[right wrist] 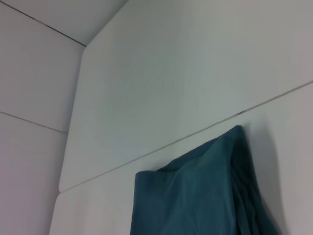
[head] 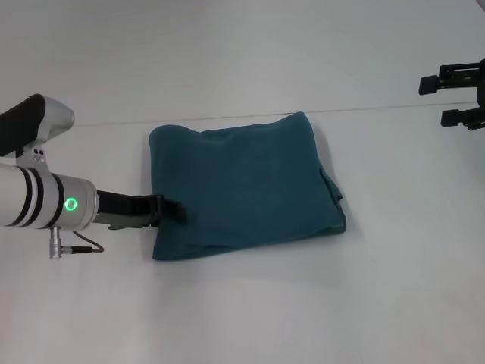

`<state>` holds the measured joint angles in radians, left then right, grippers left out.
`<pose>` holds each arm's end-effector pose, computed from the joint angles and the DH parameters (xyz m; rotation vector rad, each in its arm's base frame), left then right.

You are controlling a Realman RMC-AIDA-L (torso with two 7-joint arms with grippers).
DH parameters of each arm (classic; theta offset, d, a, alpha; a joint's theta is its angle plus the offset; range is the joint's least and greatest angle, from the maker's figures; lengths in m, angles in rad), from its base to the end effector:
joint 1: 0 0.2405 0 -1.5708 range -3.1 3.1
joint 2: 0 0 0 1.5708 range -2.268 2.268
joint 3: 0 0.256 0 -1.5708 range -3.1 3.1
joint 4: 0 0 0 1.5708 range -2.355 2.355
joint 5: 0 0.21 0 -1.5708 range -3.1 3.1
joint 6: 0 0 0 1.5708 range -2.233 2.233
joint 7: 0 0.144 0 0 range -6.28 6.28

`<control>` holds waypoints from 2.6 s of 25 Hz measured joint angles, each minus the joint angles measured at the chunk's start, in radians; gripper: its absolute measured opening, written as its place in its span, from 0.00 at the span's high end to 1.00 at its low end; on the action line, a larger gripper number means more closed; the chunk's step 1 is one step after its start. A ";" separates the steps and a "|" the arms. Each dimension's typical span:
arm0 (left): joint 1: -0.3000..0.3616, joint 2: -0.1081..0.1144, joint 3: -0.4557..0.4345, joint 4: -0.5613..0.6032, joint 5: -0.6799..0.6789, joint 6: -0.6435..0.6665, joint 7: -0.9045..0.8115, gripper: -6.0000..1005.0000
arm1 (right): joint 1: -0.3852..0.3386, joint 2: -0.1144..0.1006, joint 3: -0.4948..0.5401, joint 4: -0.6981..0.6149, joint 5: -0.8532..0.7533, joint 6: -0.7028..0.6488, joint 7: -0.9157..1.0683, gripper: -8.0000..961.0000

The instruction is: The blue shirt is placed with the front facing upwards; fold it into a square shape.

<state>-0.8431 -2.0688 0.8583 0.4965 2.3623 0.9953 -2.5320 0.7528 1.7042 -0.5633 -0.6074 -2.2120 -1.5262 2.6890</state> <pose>-0.2377 0.4206 -0.0434 -2.1514 -1.6892 -0.2306 0.2616 0.4174 0.1596 -1.9878 1.9405 0.6203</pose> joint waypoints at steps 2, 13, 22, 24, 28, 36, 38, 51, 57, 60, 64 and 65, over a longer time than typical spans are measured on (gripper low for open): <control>-0.002 -0.001 0.004 0.000 0.000 -0.001 -0.001 0.30 | -0.001 0.000 0.006 0.000 0.000 0.001 0.000 0.07; 0.018 -0.016 -0.002 0.072 -0.012 0.101 -0.016 0.82 | -0.006 0.000 0.018 0.000 0.000 -0.003 0.000 0.07; 0.157 -0.043 -0.004 0.275 -0.011 0.249 -0.069 0.87 | -0.009 0.001 0.021 0.000 0.001 -0.002 0.004 0.07; 0.181 -0.041 -0.005 0.297 -0.011 0.281 -0.070 0.87 | -0.009 0.001 0.022 0.000 0.002 -0.002 0.004 0.07; 0.230 -0.035 -0.005 0.337 -0.007 0.334 -0.070 0.87 | -0.009 0.001 0.022 0.000 0.002 0.000 0.005 0.07; 0.244 0.000 -0.062 0.337 0.014 0.344 -0.049 0.87 | -0.008 0.003 0.024 0.000 0.002 0.002 0.001 0.07; 0.238 0.005 -0.070 0.330 0.017 0.348 -0.042 0.87 | -0.007 0.004 0.024 0.000 0.002 0.002 0.000 0.07; 0.256 0.012 -0.151 0.375 0.050 0.369 -0.056 0.82 | -0.008 0.006 0.024 0.000 0.002 0.001 0.000 0.07; 0.301 0.007 -0.266 0.428 -0.054 0.434 -0.048 0.68 | -0.010 0.006 0.031 0.000 0.002 -0.001 0.000 0.07; 0.327 0.005 -0.277 0.420 -0.141 0.469 -0.046 0.61 | -0.012 0.006 0.031 0.000 0.003 0.000 0.000 0.07; 0.338 0.006 -0.277 0.390 -0.180 0.503 -0.040 0.47 | -0.014 0.010 0.031 0.000 0.003 0.000 -0.013 0.07; 0.346 0.006 -0.278 0.365 -0.208 0.545 -0.016 0.43 | -0.014 0.011 0.031 0.000 0.003 -0.001 -0.023 0.07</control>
<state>-0.4975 -2.0624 0.5805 0.8615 2.1542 1.5399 -2.5477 0.7388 1.7152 -0.5321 -0.6075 -2.2087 -1.5269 2.6661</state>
